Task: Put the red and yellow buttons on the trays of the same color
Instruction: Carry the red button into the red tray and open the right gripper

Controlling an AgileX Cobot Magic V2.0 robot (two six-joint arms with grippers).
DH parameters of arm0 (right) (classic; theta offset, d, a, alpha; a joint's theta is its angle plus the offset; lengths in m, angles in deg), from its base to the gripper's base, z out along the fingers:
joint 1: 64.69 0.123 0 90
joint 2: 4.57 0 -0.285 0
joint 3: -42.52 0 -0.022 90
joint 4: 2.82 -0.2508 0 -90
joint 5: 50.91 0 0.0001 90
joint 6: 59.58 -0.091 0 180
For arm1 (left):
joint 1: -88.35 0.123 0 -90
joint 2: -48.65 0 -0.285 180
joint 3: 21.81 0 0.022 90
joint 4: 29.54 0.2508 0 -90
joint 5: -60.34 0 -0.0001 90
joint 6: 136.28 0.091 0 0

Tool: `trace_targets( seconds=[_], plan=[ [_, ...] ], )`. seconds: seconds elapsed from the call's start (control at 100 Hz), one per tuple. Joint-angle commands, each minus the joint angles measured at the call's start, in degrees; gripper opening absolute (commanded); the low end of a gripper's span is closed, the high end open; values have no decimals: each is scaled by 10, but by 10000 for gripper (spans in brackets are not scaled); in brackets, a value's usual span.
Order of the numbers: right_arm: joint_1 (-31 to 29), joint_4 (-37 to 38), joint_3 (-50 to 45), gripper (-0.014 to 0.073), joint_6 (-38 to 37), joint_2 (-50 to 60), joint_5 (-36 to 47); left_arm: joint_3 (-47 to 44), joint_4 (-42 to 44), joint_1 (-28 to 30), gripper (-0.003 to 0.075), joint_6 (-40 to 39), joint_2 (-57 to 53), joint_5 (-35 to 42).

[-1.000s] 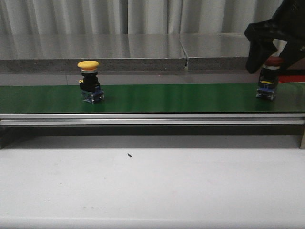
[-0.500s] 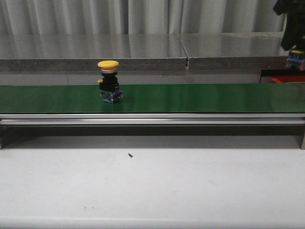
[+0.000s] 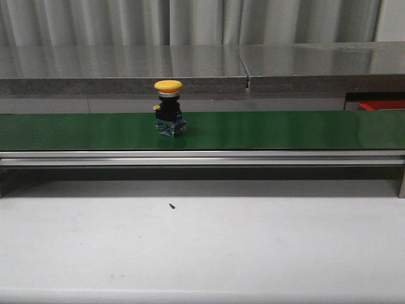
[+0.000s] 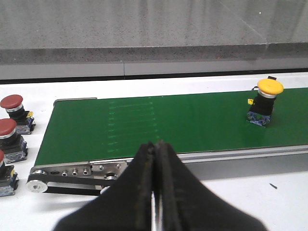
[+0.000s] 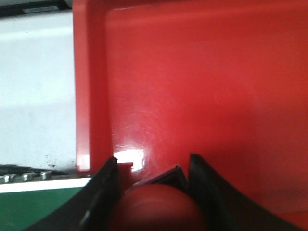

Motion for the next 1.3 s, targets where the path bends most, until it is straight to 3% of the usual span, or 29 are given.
trace_targets(
  seconds=[0.0, 0.49, 0.58, 0.73, 0.83, 1.04, 1.29],
  plan=[
    [-4, -9, 22, 131, 1, 17, 45, 17, -10, -4, -19, -1, 2, 46],
    [-8, -8, 22, 145, 1, -38, 46, 17, -10, -4, -19, -1, 2, 46],
    [-10, -8, 22, 236, 1, -35, 42, 17, -10, -4, -19, -1, 2, 46],
    [-12, -8, 22, 488, 1, -24, 45, 17, -10, -4, -19, -1, 2, 46],
    [-13, -7, 26, 563, 1, -9, 48, 17, -10, -4, -19, -1, 2, 46],
    [-13, -16, 56, 562, 1, 34, 2, 17, -10, -4, -19, -1, 2, 46],
    [-3, -51, 20, 562, 42, 125, -48, 17, -10, -4, -19, -1, 2, 45]
  ],
)
